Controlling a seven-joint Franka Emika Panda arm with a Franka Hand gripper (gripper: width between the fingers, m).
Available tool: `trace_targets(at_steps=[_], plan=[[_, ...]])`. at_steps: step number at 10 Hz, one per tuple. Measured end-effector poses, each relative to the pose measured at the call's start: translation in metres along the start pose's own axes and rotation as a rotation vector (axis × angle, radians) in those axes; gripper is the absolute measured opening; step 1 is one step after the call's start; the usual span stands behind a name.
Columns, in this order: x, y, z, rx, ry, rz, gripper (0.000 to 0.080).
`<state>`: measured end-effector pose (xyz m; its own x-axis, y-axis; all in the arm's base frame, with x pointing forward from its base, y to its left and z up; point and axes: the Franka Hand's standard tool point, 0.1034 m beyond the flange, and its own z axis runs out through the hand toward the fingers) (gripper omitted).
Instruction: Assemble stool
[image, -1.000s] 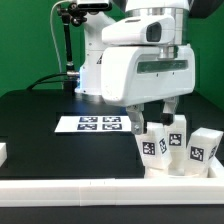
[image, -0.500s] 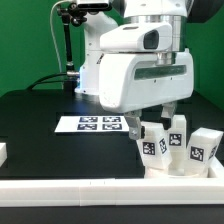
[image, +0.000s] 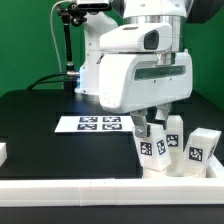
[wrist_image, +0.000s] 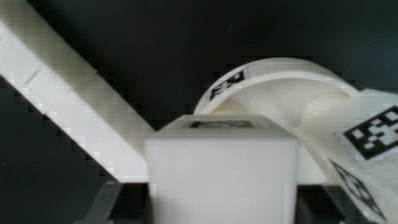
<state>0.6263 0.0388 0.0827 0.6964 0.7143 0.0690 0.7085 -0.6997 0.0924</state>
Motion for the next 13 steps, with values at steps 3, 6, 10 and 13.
trace_targets(at_steps=[3, 6, 10, 13], plan=[[0.0001, -0.0002, 0.0001, 0.001, 0.0, 0.128, 0.0341], [0.0, -0.0004, 0.0002, 0.001, 0.0, 0.314, 0.0341], [0.0008, -0.0021, 0.0009, 0.012, 0.0, 0.704, 0.0341], [0.0034, -0.0038, 0.0011, 0.013, 0.003, 0.97, 0.0341]])
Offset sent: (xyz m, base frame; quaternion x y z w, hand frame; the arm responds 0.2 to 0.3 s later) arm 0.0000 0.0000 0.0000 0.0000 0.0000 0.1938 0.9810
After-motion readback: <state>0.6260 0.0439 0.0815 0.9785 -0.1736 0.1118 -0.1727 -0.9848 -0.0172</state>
